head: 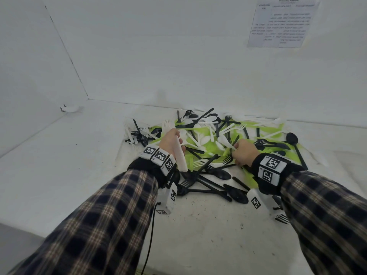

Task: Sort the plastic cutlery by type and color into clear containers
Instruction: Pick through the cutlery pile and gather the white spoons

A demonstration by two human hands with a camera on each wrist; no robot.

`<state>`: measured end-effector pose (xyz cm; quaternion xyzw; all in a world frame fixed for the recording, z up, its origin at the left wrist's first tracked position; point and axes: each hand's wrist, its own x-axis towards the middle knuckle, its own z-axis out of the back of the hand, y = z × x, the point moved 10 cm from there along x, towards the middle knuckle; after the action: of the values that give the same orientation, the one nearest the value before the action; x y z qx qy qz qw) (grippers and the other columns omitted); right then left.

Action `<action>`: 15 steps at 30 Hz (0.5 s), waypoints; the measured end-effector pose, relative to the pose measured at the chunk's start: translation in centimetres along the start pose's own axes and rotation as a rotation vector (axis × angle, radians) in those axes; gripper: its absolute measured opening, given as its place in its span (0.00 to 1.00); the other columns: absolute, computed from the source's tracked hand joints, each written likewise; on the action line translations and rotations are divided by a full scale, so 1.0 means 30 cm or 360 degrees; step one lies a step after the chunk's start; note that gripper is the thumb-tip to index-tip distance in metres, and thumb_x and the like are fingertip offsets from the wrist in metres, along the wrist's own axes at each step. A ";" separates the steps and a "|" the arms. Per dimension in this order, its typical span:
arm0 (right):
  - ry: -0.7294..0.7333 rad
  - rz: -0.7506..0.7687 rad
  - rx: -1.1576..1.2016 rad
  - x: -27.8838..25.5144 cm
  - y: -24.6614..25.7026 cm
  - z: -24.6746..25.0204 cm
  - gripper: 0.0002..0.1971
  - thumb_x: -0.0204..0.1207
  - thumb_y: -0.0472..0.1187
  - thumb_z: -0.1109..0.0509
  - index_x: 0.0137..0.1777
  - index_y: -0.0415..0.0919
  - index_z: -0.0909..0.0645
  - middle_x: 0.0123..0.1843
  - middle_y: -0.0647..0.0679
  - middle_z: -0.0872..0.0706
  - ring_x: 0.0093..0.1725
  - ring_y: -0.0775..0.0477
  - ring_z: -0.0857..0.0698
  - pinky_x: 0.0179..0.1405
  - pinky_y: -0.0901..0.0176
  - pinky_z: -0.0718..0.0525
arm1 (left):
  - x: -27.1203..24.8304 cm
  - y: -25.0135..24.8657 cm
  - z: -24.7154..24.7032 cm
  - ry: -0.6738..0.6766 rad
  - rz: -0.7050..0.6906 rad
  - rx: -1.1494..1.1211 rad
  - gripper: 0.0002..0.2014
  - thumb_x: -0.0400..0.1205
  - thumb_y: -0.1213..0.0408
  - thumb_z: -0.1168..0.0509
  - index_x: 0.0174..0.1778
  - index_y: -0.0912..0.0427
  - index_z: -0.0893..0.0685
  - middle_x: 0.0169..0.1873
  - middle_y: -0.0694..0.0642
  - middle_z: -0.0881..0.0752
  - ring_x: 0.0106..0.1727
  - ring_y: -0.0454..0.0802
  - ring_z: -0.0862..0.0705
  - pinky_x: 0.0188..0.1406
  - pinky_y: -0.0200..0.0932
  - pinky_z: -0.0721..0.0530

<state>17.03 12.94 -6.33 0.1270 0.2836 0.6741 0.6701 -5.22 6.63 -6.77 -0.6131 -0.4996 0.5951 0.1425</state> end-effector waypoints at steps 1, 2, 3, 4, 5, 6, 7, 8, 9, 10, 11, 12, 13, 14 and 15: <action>0.0005 -0.0002 -0.0101 0.006 -0.003 0.003 0.13 0.75 0.30 0.38 0.55 0.23 0.19 0.44 0.33 0.14 0.43 0.37 0.15 0.46 0.47 0.14 | 0.001 0.000 0.001 0.0013 0.0009 0.0001 0.09 0.81 0.65 0.46 0.35 0.60 0.35 0.30 0.53 0.33 0.26 0.50 0.34 0.28 0.44 0.31; -0.0002 0.0003 -0.0196 0.009 -0.005 0.009 0.13 0.76 0.32 0.37 0.54 0.25 0.17 0.46 0.33 0.13 0.43 0.38 0.15 0.50 0.47 0.14 | 0.001 0.001 0.001 0.0025 0.0022 0.0009 0.09 0.81 0.65 0.47 0.35 0.59 0.36 0.29 0.53 0.33 0.26 0.50 0.34 0.28 0.44 0.32; -0.0008 0.0003 -0.0264 0.014 -0.008 0.013 0.13 0.76 0.35 0.36 0.54 0.26 0.15 0.49 0.33 0.12 0.44 0.39 0.15 0.51 0.48 0.14 | 0.001 0.002 0.002 0.0036 0.0030 0.0012 0.08 0.81 0.66 0.47 0.35 0.59 0.36 0.29 0.53 0.34 0.26 0.50 0.34 0.29 0.45 0.31; -0.0010 -0.0009 -0.0304 0.018 -0.014 0.016 0.13 0.76 0.36 0.34 0.54 0.28 0.15 0.50 0.34 0.12 0.44 0.40 0.16 0.49 0.50 0.14 | 0.002 0.001 0.003 0.0040 0.0033 0.0012 0.08 0.81 0.66 0.47 0.35 0.59 0.36 0.29 0.53 0.34 0.26 0.50 0.34 0.29 0.45 0.31; -0.0015 -0.0027 -0.0327 0.022 -0.022 0.019 0.13 0.76 0.37 0.33 0.55 0.28 0.16 0.49 0.35 0.12 0.43 0.41 0.17 0.42 0.52 0.15 | 0.003 0.000 0.006 0.0036 0.0034 0.0017 0.08 0.81 0.66 0.47 0.35 0.59 0.36 0.29 0.53 0.34 0.26 0.50 0.34 0.29 0.45 0.31; -0.0012 -0.0057 -0.0355 0.023 -0.031 0.021 0.13 0.76 0.37 0.33 0.54 0.28 0.16 0.45 0.37 0.13 0.42 0.42 0.18 0.35 0.56 0.18 | 0.002 -0.003 0.007 0.0032 0.0034 0.0029 0.08 0.81 0.66 0.47 0.35 0.59 0.36 0.29 0.53 0.34 0.26 0.51 0.34 0.29 0.45 0.31; 0.0003 -0.0075 -0.0390 0.022 -0.035 0.021 0.13 0.76 0.36 0.34 0.53 0.27 0.16 0.38 0.40 0.16 0.40 0.42 0.20 0.29 0.61 0.23 | 0.002 -0.003 0.009 0.0033 0.0034 0.0037 0.08 0.81 0.66 0.47 0.35 0.59 0.36 0.29 0.53 0.33 0.26 0.51 0.33 0.29 0.45 0.31; 0.0032 -0.0099 -0.0432 0.020 -0.039 0.021 0.12 0.76 0.36 0.35 0.51 0.27 0.16 0.32 0.43 0.20 0.37 0.43 0.21 0.26 0.63 0.27 | 0.003 -0.004 0.007 0.0045 0.0034 0.0040 0.08 0.81 0.66 0.47 0.35 0.59 0.35 0.29 0.53 0.33 0.26 0.50 0.33 0.29 0.45 0.31; 0.0047 -0.0121 -0.0475 0.021 -0.045 0.024 0.10 0.77 0.35 0.35 0.46 0.27 0.16 0.29 0.45 0.25 0.33 0.45 0.22 0.24 0.64 0.31 | 0.005 -0.004 0.004 0.0061 0.0036 0.0040 0.08 0.80 0.66 0.47 0.35 0.59 0.35 0.29 0.52 0.33 0.26 0.50 0.33 0.29 0.45 0.31; 0.0053 -0.0145 -0.0527 0.017 -0.049 0.030 0.10 0.77 0.35 0.36 0.39 0.29 0.18 0.27 0.47 0.28 0.29 0.47 0.26 0.22 0.64 0.33 | 0.006 -0.004 0.001 0.0074 0.0040 0.0037 0.08 0.80 0.66 0.47 0.35 0.59 0.35 0.29 0.52 0.33 0.26 0.50 0.33 0.29 0.45 0.31; 0.0061 -0.0148 -0.0570 0.017 -0.051 0.035 0.12 0.77 0.34 0.36 0.32 0.33 0.24 0.27 0.47 0.30 0.27 0.50 0.29 0.21 0.65 0.35 | 0.006 -0.006 -0.001 0.0081 0.0044 0.0032 0.08 0.80 0.66 0.47 0.35 0.59 0.35 0.29 0.52 0.33 0.26 0.50 0.33 0.29 0.45 0.31; 0.0088 -0.0133 -0.0604 0.021 -0.052 0.034 0.16 0.77 0.34 0.36 0.27 0.36 0.30 0.27 0.47 0.31 0.26 0.51 0.32 0.21 0.65 0.36 | 0.006 -0.008 -0.003 0.0085 0.0047 0.0028 0.08 0.81 0.66 0.48 0.35 0.59 0.35 0.29 0.52 0.33 0.27 0.49 0.34 0.30 0.45 0.31; 0.0129 -0.0117 -0.0656 0.028 -0.055 0.027 0.18 0.77 0.35 0.36 0.26 0.37 0.33 0.27 0.47 0.32 0.26 0.51 0.32 0.21 0.64 0.37 | 0.006 -0.009 -0.005 0.0089 0.0051 0.0025 0.08 0.81 0.66 0.48 0.36 0.59 0.35 0.29 0.52 0.34 0.27 0.49 0.34 0.30 0.44 0.32; 0.0169 -0.0110 -0.0711 0.030 -0.057 0.025 0.18 0.77 0.36 0.35 0.26 0.37 0.33 0.28 0.46 0.31 0.27 0.51 0.31 0.21 0.64 0.36 | 0.007 -0.011 -0.007 0.0090 0.0053 0.0022 0.08 0.81 0.67 0.48 0.36 0.59 0.35 0.29 0.52 0.34 0.27 0.49 0.35 0.30 0.44 0.32; 0.0181 -0.0110 -0.0768 0.030 -0.060 0.030 0.16 0.76 0.38 0.34 0.28 0.36 0.29 0.30 0.46 0.28 0.29 0.50 0.29 0.22 0.65 0.35 | 0.007 -0.011 -0.010 0.0085 0.0051 0.0021 0.08 0.81 0.66 0.48 0.36 0.59 0.36 0.29 0.53 0.34 0.27 0.50 0.35 0.30 0.44 0.32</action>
<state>18.95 13.90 -6.78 -0.0845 0.1559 0.7050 0.6867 -5.16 7.08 -6.58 -0.6359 -0.4817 0.5840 0.1503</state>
